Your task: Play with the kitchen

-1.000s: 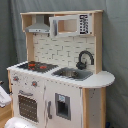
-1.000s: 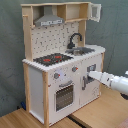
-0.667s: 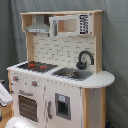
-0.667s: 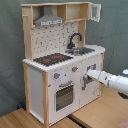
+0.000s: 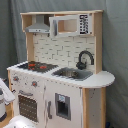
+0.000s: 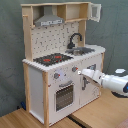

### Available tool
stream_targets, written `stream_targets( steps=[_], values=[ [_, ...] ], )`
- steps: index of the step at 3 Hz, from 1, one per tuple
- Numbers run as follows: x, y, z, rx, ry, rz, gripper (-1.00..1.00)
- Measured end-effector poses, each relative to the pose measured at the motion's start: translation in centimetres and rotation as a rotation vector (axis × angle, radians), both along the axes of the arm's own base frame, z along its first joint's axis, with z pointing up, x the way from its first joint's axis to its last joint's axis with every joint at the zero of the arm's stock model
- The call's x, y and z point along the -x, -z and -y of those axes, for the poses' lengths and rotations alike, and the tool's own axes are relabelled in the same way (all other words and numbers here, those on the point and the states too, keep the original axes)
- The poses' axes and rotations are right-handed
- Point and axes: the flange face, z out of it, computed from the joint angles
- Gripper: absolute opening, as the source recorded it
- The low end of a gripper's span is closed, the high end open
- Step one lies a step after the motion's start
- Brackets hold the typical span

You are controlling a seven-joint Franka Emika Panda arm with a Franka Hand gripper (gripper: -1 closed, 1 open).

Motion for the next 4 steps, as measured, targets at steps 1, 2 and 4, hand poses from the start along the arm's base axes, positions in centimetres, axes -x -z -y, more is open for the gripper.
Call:
stream_targets(
  steps=[1,2,4],
  values=[
    [-1.6,0.2,-1.7,-0.039,-0.020,-0.003,1.00],
    [-3.1,0.2,-3.8,-0.075,-0.036,-0.005,1.00],
    [-5.7,0.1,-7.7,-0.151,-0.068,-0.011,1.00]
  ],
)
